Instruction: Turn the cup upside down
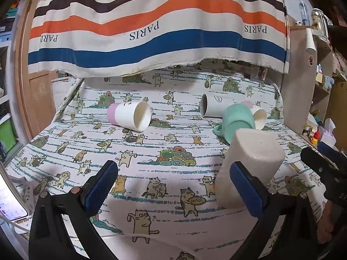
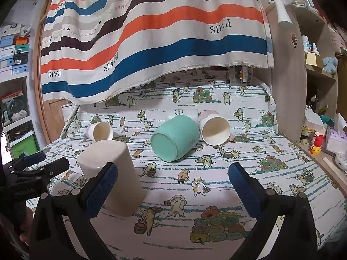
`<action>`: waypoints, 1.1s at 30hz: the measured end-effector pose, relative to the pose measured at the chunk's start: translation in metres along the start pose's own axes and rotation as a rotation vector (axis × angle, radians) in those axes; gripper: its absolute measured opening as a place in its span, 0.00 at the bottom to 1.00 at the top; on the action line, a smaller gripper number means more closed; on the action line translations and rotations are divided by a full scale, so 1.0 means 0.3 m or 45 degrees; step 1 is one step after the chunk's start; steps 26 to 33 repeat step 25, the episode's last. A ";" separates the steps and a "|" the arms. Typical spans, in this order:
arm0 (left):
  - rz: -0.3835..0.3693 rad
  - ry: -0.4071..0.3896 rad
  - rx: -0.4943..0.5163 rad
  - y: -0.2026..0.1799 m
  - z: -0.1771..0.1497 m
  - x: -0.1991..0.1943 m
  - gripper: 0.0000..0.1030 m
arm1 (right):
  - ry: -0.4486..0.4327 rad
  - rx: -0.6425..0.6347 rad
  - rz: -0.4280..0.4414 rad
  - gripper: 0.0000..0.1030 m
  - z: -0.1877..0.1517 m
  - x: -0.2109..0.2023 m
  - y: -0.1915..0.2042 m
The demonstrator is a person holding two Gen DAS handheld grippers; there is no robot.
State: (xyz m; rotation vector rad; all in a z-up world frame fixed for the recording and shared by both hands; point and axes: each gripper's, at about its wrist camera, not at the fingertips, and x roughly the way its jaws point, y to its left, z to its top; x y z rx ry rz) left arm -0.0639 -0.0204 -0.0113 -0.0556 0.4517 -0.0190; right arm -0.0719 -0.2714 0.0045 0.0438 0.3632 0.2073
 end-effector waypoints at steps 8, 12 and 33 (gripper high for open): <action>0.002 -0.003 0.010 -0.001 0.003 -0.001 1.00 | -0.001 -0.001 -0.002 1.00 -0.002 -0.001 0.003; 0.004 -0.003 0.005 0.001 0.002 -0.002 1.00 | -0.002 -0.002 -0.002 1.00 0.000 0.000 0.001; 0.013 0.003 0.006 0.014 0.000 0.001 1.00 | 0.003 -0.002 -0.007 1.00 0.004 0.004 -0.004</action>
